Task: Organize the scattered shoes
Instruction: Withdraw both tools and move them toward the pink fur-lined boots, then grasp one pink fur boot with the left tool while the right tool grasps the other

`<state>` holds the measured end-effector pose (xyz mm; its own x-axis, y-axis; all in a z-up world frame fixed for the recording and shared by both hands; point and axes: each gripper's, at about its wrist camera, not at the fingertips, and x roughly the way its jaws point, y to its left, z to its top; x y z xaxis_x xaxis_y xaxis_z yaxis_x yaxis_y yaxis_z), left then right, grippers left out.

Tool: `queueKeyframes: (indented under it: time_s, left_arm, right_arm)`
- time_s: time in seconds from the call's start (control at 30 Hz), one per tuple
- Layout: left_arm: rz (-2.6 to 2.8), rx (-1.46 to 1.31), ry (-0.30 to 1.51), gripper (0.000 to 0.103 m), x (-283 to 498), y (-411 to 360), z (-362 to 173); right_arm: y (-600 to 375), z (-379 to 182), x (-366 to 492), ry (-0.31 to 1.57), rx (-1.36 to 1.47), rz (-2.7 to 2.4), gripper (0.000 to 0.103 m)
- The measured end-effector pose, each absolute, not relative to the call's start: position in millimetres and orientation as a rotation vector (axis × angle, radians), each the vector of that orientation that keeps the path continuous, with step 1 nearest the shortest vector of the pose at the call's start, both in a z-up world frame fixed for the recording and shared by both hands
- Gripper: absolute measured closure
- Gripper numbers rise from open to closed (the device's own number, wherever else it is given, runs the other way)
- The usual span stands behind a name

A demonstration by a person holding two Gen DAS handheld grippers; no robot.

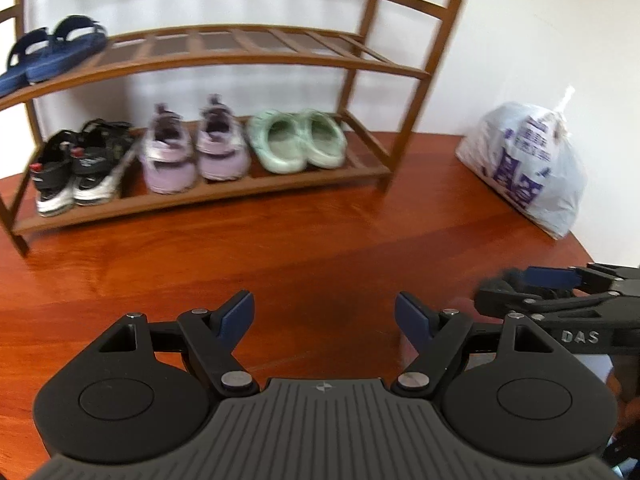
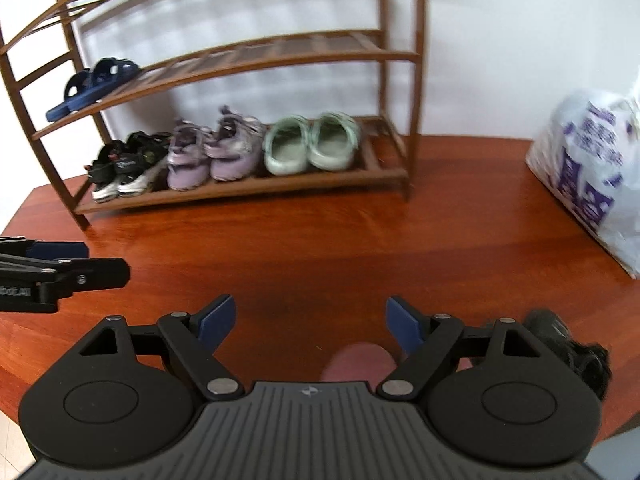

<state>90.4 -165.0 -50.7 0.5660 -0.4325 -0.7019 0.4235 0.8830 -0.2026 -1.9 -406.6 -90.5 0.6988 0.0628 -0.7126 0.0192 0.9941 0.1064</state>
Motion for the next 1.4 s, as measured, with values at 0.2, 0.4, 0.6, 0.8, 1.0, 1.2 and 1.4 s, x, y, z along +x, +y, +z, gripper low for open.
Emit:
queueKeyframes:
  time_s: [0.2,0.4,0.6,0.8,1.0,1.2,1.4]
  left_arm:
    - [-0.541,-0.030,0.894,0.022,56.7,-211.5,-70.4]
    - [-0.598,-0.018,0.967,0.022,26.0,-259.3,-95.0]
    - [-0.637,0.022,1.009,0.021,4.1,-292.6,-116.9]
    - [-0.589,0.060,1.068,0.022,-5.1,-312.1,-147.5]
    - [-0.534,0.084,1.088,0.022,-2.5,-322.2,-170.8]
    - [-0.479,0.106,1.072,0.021,3.5,-317.1,-175.9]
    - [-0.463,0.103,1.027,0.021,8.5,-303.7,-178.4]
  right_arm:
    - [-460.8,-101.8,-22.9,0.833,0.082,0.010,0.015]
    - [-503.6,-115.0,-45.0,0.859,0.052,0.019,0.015]
    - [-534.4,-125.1,-62.9,0.889,0.031,0.042,0.015]
    - [-553.0,-135.7,-74.0,0.920,0.025,0.062,0.015]
    - [-558.0,-146.4,-80.2,0.945,0.027,0.082,0.015]
    - [-555.0,-154.1,-83.3,0.961,0.026,0.106,0.015]
    - [-547.1,-162.7,-88.8,0.954,-0.001,0.114,0.011]
